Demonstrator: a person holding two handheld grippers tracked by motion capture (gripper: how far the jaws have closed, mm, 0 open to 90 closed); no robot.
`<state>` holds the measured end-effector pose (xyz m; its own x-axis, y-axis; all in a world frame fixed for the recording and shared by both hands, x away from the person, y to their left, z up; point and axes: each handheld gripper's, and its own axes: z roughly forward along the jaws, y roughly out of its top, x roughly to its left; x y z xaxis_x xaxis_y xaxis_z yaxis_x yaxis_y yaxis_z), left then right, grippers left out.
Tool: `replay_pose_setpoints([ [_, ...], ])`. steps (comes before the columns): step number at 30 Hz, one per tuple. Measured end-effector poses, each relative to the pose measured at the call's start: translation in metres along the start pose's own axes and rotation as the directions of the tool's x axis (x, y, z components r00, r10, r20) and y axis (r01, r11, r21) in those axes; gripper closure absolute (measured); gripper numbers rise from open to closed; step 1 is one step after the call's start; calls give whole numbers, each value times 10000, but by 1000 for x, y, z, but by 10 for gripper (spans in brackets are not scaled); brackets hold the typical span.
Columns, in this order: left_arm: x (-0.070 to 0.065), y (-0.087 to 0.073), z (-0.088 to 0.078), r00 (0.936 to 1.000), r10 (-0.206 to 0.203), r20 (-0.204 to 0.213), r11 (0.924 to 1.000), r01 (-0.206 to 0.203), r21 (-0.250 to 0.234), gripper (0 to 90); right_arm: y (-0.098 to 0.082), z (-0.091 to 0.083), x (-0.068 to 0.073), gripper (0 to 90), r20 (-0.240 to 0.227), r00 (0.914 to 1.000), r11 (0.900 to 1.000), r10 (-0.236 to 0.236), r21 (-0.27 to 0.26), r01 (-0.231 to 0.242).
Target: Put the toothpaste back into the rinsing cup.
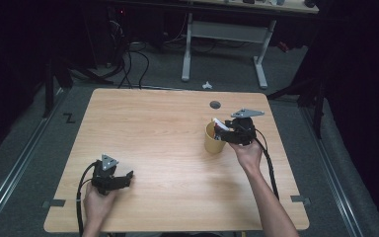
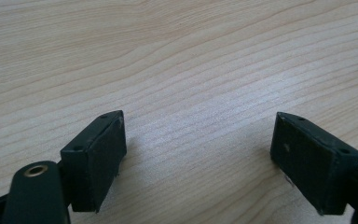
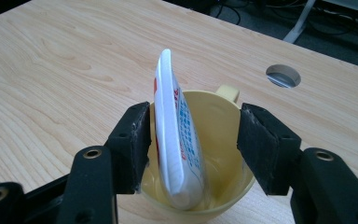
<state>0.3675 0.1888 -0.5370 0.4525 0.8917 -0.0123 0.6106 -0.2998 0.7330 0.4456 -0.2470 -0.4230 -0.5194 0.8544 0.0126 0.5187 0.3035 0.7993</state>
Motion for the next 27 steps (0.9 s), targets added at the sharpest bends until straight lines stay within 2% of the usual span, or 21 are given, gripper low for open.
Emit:
replay_pose_setpoints([
  [27,0,0,0,10000,10,0,10000,-10,5,186,-5,-34,-4,464,40,10000,9970,87,-766,-84],
])
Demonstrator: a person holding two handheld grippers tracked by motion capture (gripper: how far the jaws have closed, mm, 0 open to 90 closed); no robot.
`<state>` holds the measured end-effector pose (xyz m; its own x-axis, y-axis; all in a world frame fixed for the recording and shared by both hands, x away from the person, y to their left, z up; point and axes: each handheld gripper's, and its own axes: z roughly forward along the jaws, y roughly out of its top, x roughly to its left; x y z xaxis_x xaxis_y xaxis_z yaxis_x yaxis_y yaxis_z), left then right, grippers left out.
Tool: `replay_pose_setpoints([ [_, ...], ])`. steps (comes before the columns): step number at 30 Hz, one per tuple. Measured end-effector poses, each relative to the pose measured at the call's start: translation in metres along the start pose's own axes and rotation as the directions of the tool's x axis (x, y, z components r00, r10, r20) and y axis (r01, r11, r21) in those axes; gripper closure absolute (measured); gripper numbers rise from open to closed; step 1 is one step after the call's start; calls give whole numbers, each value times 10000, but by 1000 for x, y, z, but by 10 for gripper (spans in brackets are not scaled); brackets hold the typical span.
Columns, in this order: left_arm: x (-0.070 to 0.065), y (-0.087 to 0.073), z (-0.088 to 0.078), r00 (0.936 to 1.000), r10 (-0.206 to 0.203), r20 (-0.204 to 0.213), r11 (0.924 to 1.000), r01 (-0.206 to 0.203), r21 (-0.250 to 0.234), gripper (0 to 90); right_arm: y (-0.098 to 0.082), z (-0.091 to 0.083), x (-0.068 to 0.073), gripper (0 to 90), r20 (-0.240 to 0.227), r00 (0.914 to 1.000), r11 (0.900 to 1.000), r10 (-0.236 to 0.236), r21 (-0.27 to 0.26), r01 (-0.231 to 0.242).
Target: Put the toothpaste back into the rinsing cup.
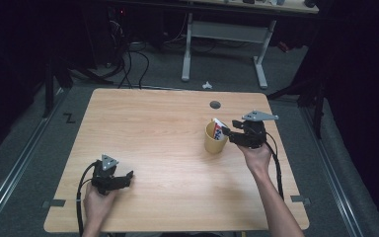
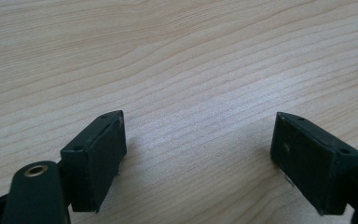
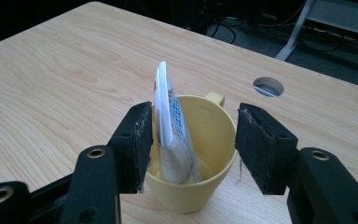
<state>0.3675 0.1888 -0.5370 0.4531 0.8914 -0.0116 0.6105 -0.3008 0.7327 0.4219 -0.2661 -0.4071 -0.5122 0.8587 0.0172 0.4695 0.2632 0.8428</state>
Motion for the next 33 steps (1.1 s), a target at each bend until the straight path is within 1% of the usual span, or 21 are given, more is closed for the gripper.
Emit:
replay_pose_setpoints([
  [9,0,0,0,10000,2,0,10000,-2,2,186,-1,-9,-2,467,37,10000,9999,-21,-161,21],
  [21,0,0,0,10000,-1,-1,10000,1,0,186,-7,-22,-7,475,167,9998,9994,128,-332,-122],
  [33,0,0,0,10000,0,-1,10000,0,1,186,-12,-31,-11,479,236,9995,9987,222,-461,-211],
])
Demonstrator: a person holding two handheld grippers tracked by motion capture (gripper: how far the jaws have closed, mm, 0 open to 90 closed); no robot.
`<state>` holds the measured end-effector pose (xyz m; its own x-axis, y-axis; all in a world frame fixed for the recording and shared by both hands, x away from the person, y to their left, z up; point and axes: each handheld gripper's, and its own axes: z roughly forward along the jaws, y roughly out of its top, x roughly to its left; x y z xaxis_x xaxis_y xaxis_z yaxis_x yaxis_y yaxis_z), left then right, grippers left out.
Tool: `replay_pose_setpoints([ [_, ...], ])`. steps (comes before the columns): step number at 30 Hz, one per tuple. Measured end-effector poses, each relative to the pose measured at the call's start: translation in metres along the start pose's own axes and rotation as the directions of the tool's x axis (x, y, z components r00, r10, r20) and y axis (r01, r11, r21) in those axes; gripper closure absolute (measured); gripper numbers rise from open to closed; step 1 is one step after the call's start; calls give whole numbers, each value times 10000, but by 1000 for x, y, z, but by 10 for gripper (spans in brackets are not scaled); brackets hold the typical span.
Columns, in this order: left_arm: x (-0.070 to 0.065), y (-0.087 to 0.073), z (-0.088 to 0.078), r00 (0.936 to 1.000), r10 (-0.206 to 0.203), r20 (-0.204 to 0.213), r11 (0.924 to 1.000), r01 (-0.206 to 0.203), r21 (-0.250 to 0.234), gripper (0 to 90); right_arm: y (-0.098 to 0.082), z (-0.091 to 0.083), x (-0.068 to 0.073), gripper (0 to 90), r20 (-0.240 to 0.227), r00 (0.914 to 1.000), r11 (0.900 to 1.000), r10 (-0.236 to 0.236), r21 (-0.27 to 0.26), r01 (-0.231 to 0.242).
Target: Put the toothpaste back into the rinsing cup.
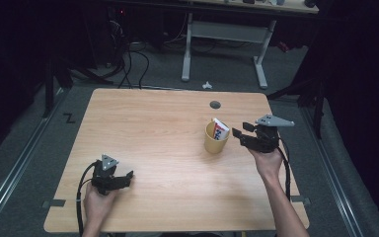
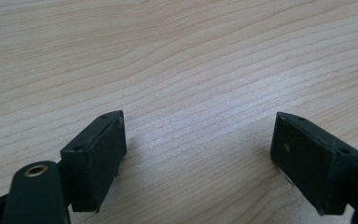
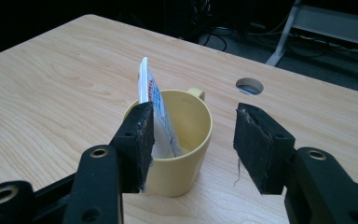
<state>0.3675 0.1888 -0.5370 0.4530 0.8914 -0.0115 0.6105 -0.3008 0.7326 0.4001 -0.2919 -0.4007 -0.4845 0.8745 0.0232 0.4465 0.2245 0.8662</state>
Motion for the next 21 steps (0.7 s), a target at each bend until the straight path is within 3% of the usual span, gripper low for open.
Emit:
replay_pose_setpoints([
  [21,0,0,0,10000,0,-1,10000,0,2,186,-13,-11,-8,479,55,9993,9991,358,-222,-357],
])
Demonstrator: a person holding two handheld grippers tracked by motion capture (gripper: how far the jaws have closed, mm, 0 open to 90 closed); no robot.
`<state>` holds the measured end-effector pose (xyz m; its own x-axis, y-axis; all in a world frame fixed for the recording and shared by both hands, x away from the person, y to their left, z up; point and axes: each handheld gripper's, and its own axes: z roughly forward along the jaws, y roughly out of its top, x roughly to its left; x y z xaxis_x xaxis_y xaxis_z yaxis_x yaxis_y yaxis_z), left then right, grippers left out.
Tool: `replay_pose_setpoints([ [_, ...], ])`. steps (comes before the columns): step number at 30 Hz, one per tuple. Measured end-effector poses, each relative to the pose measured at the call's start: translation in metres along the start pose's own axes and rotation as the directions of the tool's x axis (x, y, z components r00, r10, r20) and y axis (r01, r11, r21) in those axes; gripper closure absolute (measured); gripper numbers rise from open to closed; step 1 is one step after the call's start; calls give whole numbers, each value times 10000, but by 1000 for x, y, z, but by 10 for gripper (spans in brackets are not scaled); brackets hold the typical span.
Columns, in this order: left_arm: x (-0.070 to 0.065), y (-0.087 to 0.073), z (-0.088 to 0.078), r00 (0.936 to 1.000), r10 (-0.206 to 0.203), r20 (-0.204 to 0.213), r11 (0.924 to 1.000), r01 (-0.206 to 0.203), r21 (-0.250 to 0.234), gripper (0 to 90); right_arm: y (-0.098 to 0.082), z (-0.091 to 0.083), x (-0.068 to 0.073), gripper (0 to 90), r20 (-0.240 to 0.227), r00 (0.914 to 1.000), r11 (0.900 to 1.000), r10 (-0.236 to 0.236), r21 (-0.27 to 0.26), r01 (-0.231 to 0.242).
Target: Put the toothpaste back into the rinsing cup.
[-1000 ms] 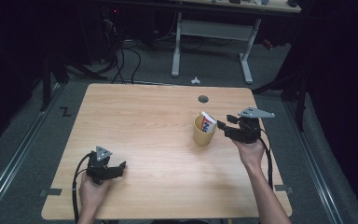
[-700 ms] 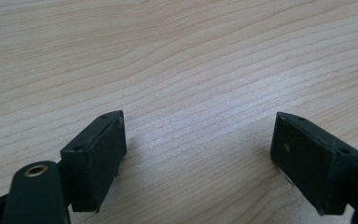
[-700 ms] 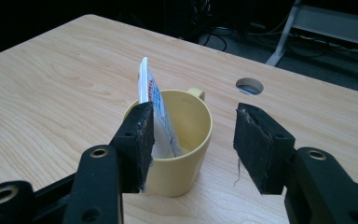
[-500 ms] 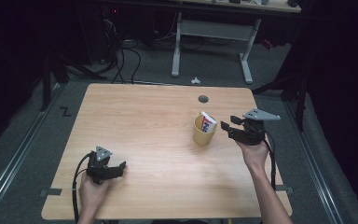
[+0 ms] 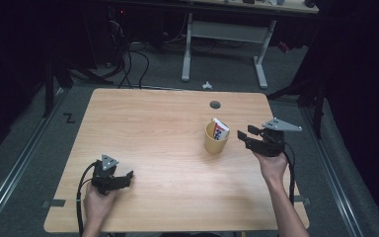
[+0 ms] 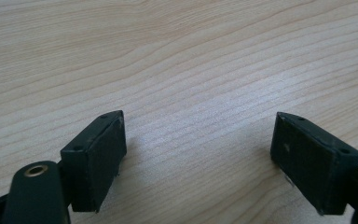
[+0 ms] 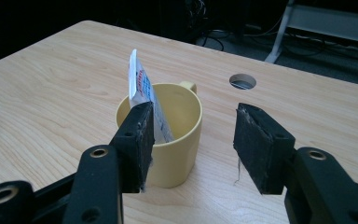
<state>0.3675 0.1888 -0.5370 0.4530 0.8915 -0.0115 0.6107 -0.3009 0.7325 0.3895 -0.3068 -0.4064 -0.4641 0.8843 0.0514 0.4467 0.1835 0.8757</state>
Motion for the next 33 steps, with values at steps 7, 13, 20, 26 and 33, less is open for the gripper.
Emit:
replay_pose_setpoints([
  [7,0,0,0,10000,1,-2,10000,-1,0,186,-4,-4,-2,479,31,9999,9999,126,-56,-125],
  [13,0,0,0,10000,4,-4,10000,-4,-1,186,-7,-8,-3,479,35,9999,9998,155,-114,-155],
  [20,0,0,0,10000,3,-3,10000,-3,1,186,-11,-13,-5,480,82,9998,9997,191,-159,-189],
  [26,0,0,0,10000,3,-6,10000,-3,-1,186,-14,-15,-5,480,100,9996,9995,253,-188,-251],
  [33,0,0,0,10000,6,-5,10000,-6,1,187,-20,-18,-8,481,117,9992,9991,381,-191,-378],
])
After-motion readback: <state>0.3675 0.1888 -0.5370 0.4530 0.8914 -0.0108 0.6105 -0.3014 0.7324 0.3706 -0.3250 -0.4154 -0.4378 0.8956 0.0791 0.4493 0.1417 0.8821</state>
